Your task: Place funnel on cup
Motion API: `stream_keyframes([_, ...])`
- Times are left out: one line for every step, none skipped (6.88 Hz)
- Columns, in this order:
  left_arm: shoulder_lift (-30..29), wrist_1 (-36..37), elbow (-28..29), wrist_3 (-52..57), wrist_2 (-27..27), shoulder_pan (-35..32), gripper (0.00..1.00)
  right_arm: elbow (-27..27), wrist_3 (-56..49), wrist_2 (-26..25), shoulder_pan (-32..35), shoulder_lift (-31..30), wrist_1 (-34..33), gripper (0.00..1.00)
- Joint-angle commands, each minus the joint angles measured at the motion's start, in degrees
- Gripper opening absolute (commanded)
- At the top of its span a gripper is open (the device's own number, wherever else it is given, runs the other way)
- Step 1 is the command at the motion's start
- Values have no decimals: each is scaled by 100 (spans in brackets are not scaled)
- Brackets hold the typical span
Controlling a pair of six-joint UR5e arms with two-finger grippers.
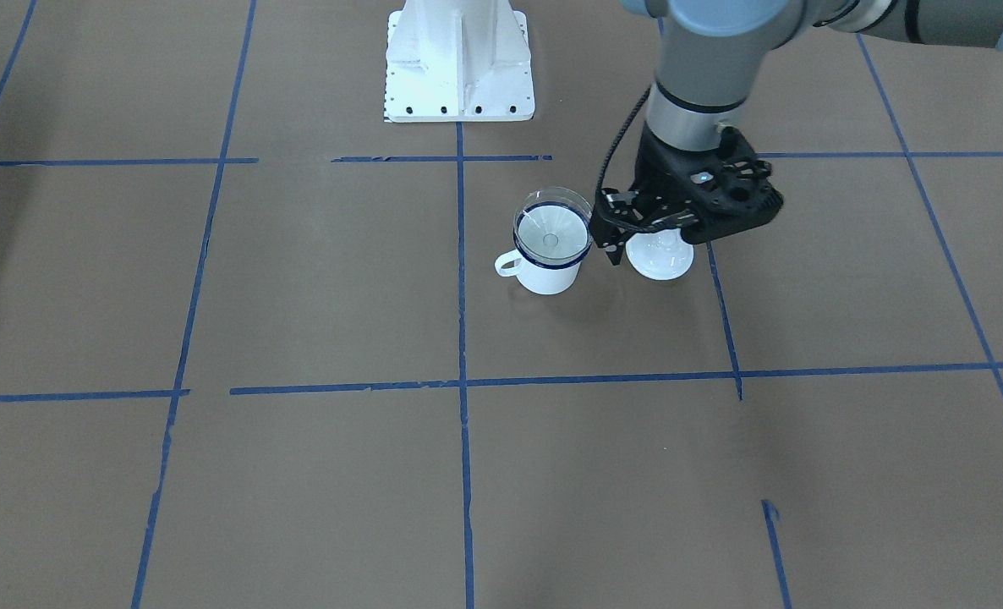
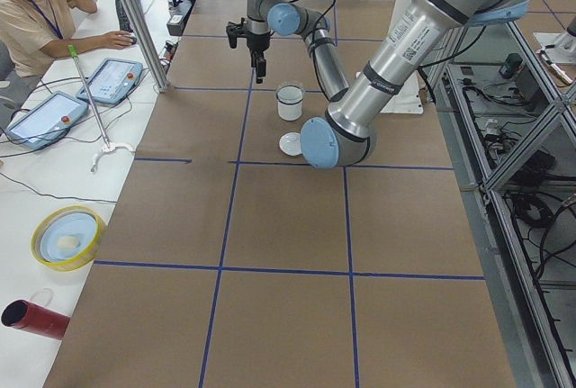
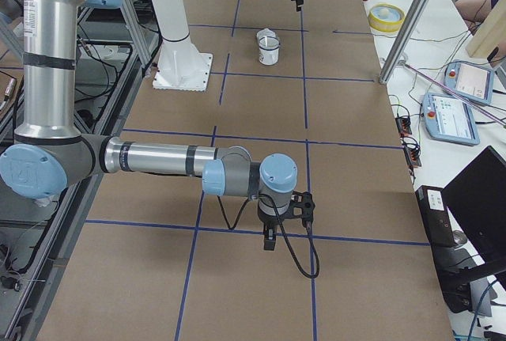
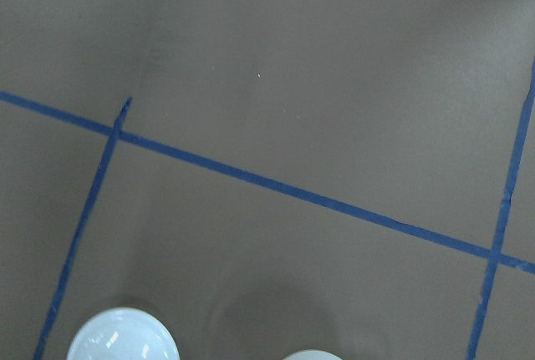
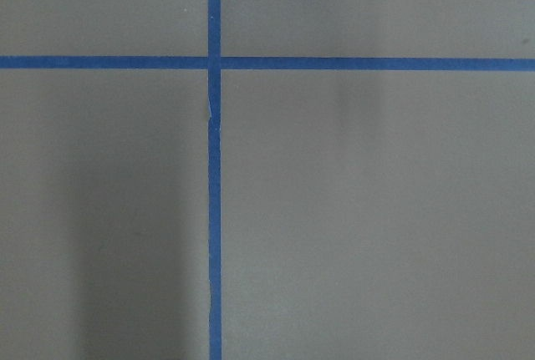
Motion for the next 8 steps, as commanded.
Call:
stream_keyframes([883,-316,1,2012,-693,-1242,99,0,0,0,0,0,0,100])
stream_keyframes([1305,-334,79,3206,-852,-1857,99,0,0,0,0,0,0,100])
stream_keyframes([1666,-334,393,4445,-1263,-2594,99,0,0,0,0,0,0,100])
stream_keyframes([1817,-334,832,5397,-1423,-3123,99,-9,0,0,0,0,0,100])
stream_keyframes([1862,-334,1306,6120,-1477,-3642,99,0,0,0,0,0,0,100])
stream_keyframes([1880,-334,1780,6893,-1512,-4038,100,0,0,0,0,0,0,100])
stream_keyframes([2045,-343,1977,7110,-1513,-4234,100,0,0,0,0,0,0,100])
stream_keyframes([2239,-404,2022,7451,-1504,-4271,100,0,0,0,0,0,0,100])
